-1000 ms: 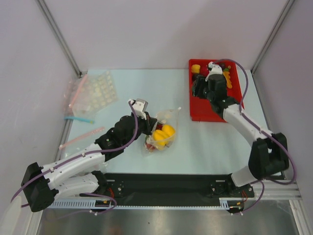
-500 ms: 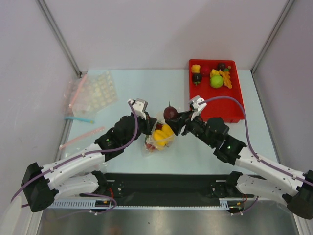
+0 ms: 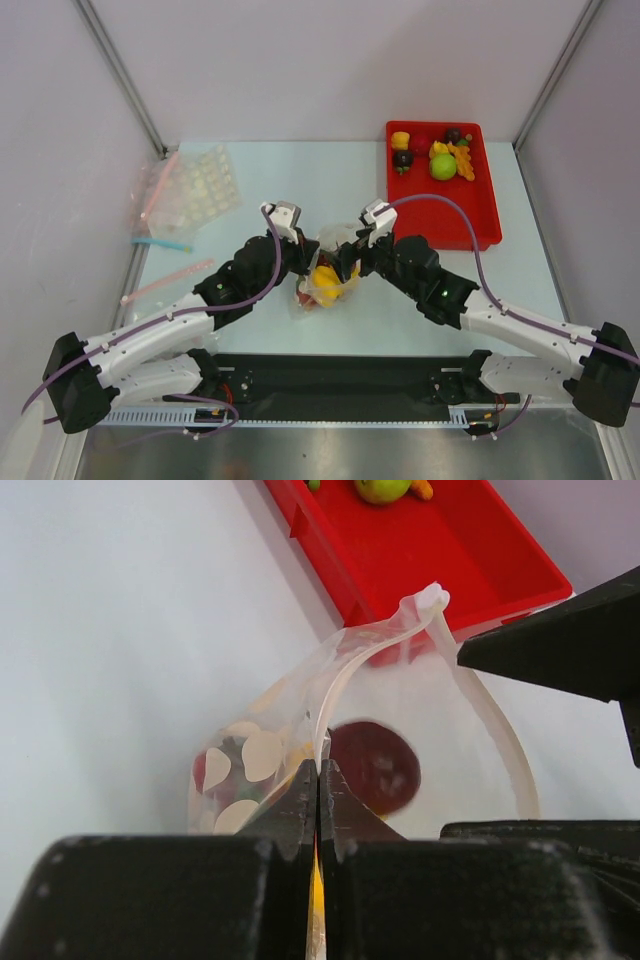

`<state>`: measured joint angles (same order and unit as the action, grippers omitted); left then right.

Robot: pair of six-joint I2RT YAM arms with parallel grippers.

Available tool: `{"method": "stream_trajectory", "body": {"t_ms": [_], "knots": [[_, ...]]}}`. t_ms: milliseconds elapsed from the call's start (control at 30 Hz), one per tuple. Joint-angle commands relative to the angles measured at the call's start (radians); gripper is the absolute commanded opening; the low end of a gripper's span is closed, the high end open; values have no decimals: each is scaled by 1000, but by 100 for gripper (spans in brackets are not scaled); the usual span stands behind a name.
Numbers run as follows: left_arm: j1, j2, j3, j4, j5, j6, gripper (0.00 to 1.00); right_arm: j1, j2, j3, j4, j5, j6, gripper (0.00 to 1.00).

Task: Place the food in the zip-top bag and seal the zipper
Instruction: Place the fake fruit in the zipper food storage bag.

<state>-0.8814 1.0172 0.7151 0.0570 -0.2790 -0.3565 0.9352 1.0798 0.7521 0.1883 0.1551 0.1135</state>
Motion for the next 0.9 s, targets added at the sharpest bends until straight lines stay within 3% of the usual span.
{"method": "stream_trajectory", "body": {"t_ms": [0, 267, 667, 867], "knots": [[-5, -20, 41, 9, -12, 17, 0, 7, -12, 50, 10, 87, -11, 100], [-5, -40, 27, 17, -38, 11, 1, -21, -121, -23, 42, 277, 55, 94], [5, 11, 46, -28, -157, 17, 0, -361, -83, -109, 56, -38, 327, 87], [15, 17, 26, 3, -189, 33, 0, -361, 23, -100, 112, -144, 287, 87]]}}
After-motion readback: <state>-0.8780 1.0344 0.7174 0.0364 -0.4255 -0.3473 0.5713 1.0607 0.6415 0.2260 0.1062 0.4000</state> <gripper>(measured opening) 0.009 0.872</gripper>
